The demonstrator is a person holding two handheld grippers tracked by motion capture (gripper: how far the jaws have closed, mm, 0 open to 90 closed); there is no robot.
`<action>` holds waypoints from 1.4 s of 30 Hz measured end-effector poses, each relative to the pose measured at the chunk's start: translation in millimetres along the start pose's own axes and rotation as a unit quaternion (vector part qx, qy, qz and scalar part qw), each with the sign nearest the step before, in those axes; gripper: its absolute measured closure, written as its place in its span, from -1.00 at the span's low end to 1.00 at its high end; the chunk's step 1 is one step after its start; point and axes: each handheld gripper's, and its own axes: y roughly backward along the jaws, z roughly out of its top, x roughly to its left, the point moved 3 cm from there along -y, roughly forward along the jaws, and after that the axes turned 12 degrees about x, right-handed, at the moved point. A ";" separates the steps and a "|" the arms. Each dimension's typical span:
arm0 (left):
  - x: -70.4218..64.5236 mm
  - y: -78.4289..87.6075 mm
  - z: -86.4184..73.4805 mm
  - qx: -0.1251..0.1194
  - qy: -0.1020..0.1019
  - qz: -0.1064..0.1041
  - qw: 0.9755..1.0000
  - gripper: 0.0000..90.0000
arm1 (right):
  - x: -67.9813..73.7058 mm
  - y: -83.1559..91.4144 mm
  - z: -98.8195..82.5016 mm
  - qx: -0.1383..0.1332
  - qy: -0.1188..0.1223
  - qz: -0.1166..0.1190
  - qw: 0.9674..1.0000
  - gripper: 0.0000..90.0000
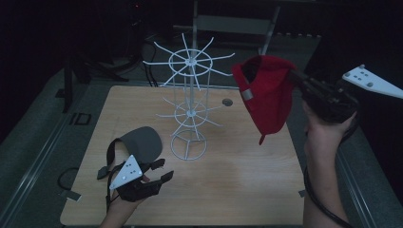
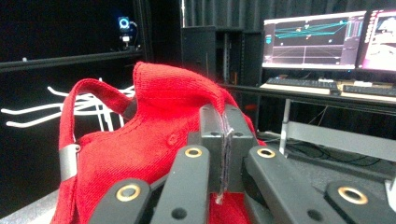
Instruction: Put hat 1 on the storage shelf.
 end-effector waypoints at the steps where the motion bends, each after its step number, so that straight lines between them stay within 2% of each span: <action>1: 0.4 0.3 -0.7 0.001 0.000 0.002 1.000 0.09 | 1.0 -2.4 -0.3 0.001 0.000 0.001 1.000 0.98; 10: 3.9 0.2 -8.3 -0.001 0.011 0.005 1.000 0.09 | 7.6 -21.3 -12.2 0.023 0.014 -0.006 1.000 0.98; 19: 7.9 3.9 -15.3 -0.003 0.022 0.013 1.000 0.09 | 11.4 -30.8 -33.2 0.042 0.025 0.004 0.999 0.98; 26: 10.3 6.5 -20.0 -0.003 0.028 0.018 0.999 0.08 | 17.0 -34.4 -53.4 0.059 0.028 0.029 0.997 0.98; 32: 11.9 8.2 -23.7 -0.004 0.034 0.021 0.999 0.08 | 21.8 -29.8 -67.1 0.059 0.020 0.059 0.996 0.94; 35: 12.4 9.0 -25.3 -0.004 0.035 0.021 0.999 0.09 | 22.7 -27.5 -71.7 0.057 0.019 0.064 0.996 0.91; 42: 13.8 11.2 -27.9 -0.003 0.038 0.024 0.999 0.09 | 22.5 -19.3 -79.3 0.054 0.021 0.080 0.995 0.64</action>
